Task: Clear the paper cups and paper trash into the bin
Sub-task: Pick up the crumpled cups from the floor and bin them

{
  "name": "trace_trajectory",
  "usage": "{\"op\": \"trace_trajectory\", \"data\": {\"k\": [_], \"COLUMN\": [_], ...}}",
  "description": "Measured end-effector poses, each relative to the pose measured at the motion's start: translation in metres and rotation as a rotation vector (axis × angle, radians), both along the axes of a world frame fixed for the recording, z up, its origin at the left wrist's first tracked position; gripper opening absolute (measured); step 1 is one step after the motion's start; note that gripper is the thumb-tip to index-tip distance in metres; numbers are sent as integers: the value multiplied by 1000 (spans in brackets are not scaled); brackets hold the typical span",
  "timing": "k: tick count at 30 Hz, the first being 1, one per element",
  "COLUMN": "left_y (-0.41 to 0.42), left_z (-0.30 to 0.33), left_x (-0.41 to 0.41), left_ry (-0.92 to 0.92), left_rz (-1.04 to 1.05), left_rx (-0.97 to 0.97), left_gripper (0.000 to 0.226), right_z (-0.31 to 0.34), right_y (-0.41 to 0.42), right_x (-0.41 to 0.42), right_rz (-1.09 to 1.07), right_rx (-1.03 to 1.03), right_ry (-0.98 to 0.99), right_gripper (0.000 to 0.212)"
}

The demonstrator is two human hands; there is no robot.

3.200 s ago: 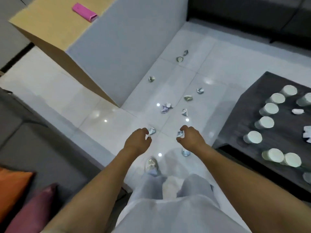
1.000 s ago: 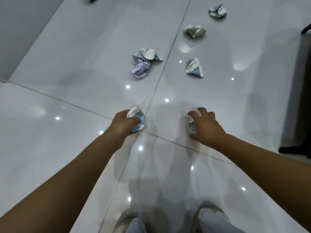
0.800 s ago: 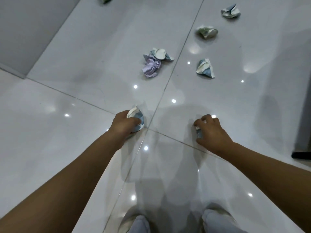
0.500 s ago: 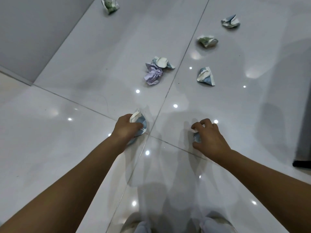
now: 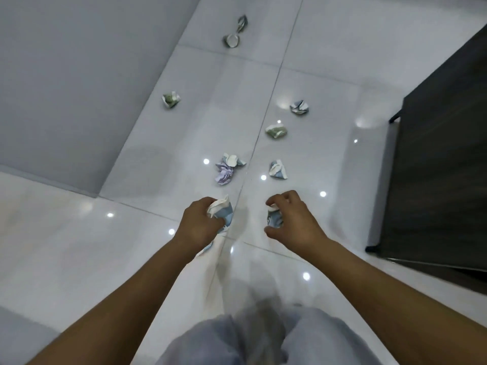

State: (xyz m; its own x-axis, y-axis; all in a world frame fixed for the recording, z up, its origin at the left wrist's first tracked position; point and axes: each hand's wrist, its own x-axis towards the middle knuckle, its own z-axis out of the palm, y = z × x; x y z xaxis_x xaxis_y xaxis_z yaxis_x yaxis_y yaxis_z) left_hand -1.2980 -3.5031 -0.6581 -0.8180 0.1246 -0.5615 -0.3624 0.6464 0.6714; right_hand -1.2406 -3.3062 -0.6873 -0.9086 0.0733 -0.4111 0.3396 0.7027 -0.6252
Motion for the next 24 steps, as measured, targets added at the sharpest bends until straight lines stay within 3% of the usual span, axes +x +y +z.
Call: {"op": "trace_trajectory", "data": {"k": [6, 11, 16, 24], "left_y": [22, 55, 95, 182], "left_z": [208, 346, 436, 510], "left_x": [21, 51, 98, 212], "left_ry": [54, 111, 145, 170], "left_rz": [-169, -379, -586, -992], "left_rx": [-14, 17, 77, 140], "left_gripper": [21, 24, 22, 19], "right_z": [216, 363, 454, 535], "right_y": [14, 32, 43, 69], "right_x": [43, 101, 174, 337], "right_rz": [-123, -310, -534, -896], "right_rx": [13, 50, 77, 131], "right_ry": [-19, -36, 5, 82], "right_gripper": [51, 53, 53, 49]}}
